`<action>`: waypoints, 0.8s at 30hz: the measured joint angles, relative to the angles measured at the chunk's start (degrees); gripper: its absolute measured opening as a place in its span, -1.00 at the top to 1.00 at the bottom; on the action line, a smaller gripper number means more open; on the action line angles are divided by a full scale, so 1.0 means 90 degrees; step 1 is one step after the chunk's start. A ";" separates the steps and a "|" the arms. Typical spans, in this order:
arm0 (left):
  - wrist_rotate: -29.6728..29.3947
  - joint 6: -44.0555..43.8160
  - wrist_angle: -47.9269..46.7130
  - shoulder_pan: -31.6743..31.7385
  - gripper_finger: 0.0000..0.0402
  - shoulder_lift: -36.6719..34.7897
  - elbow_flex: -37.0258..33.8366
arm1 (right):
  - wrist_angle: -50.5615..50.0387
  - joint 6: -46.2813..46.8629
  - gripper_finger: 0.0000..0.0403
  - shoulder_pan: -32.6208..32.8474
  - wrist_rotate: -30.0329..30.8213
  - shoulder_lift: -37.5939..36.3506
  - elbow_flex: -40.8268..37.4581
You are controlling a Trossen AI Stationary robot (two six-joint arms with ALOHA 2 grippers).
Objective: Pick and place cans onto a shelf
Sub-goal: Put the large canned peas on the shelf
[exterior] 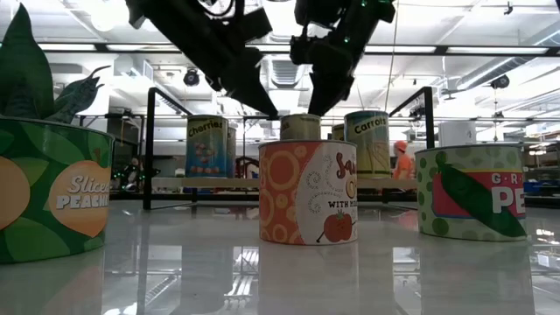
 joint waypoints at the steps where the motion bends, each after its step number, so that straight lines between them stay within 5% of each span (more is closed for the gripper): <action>1: 0.0002 -0.0001 -0.0030 -0.0032 1.00 -0.0027 0.0000 | 0.0007 0.0054 0.94 0.0032 0.0010 0.0000 -0.0012; 14: 0.0129 0.0143 -0.0112 -0.0171 1.00 -0.0047 0.0000 | 0.0506 0.0959 0.94 0.0425 -0.0014 0.0014 0.0309; 20: 0.0911 0.0146 -0.0218 -0.0171 1.00 -0.0047 0.0000 | 0.0567 0.0468 0.94 0.0280 0.0325 -0.0005 0.0504; 24: 0.0859 0.0143 -0.0174 -0.0163 1.00 -0.0029 -0.0010 | 0.0615 0.0018 0.94 0.0067 0.0628 0.0028 0.0439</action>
